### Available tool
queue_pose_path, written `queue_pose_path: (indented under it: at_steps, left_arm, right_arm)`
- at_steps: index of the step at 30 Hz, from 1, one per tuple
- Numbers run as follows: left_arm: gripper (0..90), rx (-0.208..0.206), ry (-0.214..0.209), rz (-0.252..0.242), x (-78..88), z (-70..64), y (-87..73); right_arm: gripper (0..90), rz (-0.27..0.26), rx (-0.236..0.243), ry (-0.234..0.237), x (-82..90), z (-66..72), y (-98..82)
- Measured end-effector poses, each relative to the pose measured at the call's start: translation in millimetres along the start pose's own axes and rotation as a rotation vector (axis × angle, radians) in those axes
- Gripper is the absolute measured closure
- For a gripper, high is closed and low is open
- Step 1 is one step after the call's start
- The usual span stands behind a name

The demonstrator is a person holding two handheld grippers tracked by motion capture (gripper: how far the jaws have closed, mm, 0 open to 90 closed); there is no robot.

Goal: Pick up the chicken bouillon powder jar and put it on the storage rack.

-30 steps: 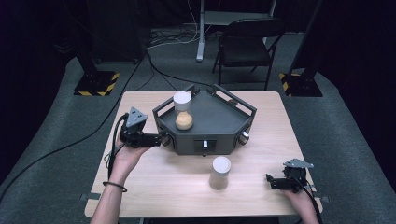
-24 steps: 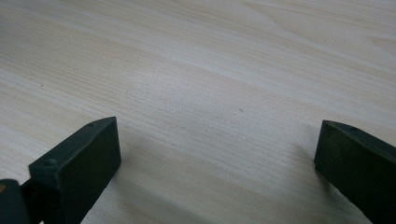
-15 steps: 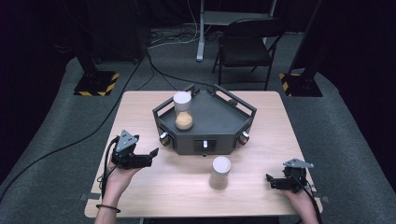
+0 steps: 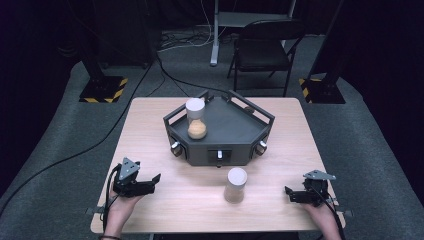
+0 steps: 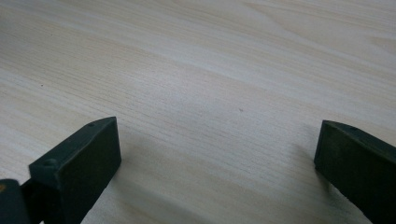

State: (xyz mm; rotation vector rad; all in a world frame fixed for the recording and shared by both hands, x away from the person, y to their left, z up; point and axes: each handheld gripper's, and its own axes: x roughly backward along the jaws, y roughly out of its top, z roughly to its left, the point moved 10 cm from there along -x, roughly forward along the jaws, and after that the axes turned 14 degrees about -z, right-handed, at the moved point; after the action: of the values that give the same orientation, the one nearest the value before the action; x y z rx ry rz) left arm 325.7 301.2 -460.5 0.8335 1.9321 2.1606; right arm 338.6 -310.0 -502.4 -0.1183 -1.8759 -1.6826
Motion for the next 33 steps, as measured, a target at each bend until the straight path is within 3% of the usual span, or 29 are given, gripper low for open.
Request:
queue_pose_path:
  at_steps: [6, 16, 29, 33]
  left_arm:
    - [10.8, -0.007, 0.004, 0.067, -8.4, 0.2, -15.3]
    - [10.7, 0.035, 0.003, 0.111, -15.3, 6.3, -29.9]
    - [10.5, 0.044, -0.002, 0.185, -25.6, 8.2, -39.7]
    - [9.5, 0.047, 0.003, 0.179, -25.6, 6.9, -40.7]
  right_arm:
    - [0.0, 0.0, 0.0, 0.0, 0.0, 0.0, 0.0]
    - [0.0, 0.0, 0.0, -0.001, 0.2, 0.2, -0.1]
    - [0.0, 0.0, 0.002, 0.002, 0.0, -0.2, 0.0]
    - [0.0, 0.0, 0.002, 0.003, -0.1, -0.2, 0.0]
